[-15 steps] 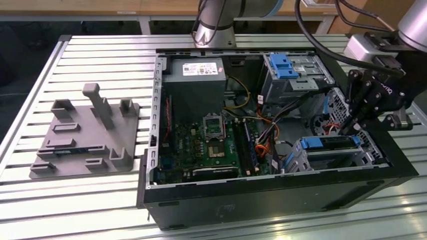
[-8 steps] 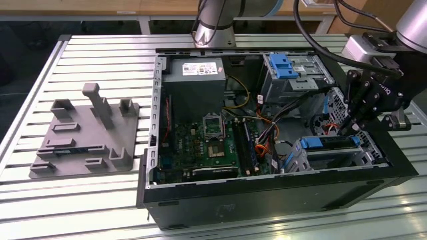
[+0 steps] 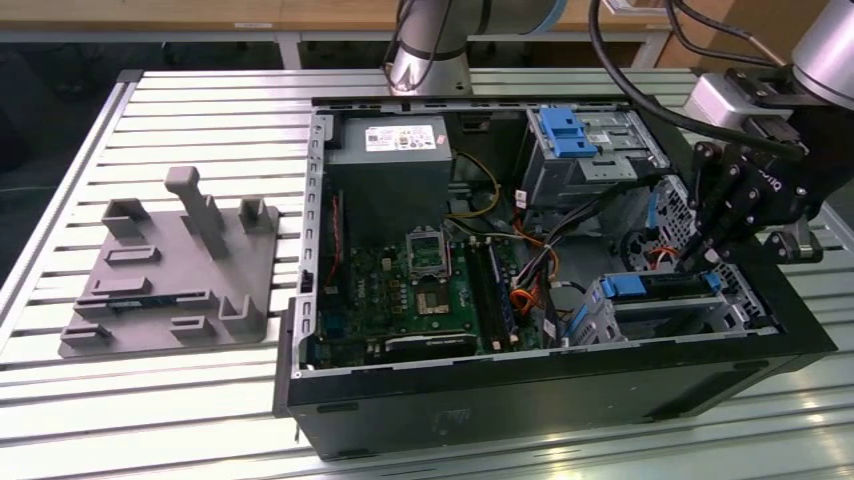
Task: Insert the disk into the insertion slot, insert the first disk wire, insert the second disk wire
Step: 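Insert the first disk wire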
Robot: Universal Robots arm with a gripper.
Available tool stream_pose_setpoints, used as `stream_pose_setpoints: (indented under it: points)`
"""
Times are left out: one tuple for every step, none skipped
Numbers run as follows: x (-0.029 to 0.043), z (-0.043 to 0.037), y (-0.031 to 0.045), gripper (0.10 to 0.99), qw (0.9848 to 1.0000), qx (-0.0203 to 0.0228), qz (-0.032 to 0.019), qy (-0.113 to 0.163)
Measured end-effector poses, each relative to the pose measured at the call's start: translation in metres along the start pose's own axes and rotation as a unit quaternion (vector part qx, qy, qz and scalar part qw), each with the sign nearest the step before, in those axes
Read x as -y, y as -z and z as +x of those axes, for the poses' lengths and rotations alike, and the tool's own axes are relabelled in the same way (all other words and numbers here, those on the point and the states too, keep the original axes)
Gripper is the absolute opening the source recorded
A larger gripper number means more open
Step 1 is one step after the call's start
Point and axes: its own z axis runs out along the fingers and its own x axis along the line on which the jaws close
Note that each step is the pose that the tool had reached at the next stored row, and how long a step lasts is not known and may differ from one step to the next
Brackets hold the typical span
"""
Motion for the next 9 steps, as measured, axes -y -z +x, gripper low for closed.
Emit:
stream_pose_setpoints:
  points:
    - [0.0000,0.0000,-0.0002,0.169,1.0000,-0.0001,0.0000,0.002]
    - [0.0000,0.0000,-0.0003,0.169,1.0000,-0.0001,0.0001,0.003]
    - [0.0000,0.0000,-0.0005,0.169,1.0000,-0.0001,0.0001,0.004]
    - [0.0000,0.0000,-0.0007,0.169,1.0000,-0.0002,0.0002,0.005]
    - [0.0000,0.0000,-0.0009,0.169,1.0000,-0.0002,0.0002,0.006]
    - [0.0000,0.0000,-0.0010,0.169,1.0000,-0.0003,0.0002,0.007]
    - [0.0000,0.0000,-0.0010,0.169,1.0000,-0.0002,0.0002,0.007]
    - [0.0000,0.0000,-0.0011,0.169,1.0000,-0.0003,0.0003,0.007]
    - [0.0000,0.0000,-0.0013,0.169,1.0000,-0.0002,0.0003,0.008]
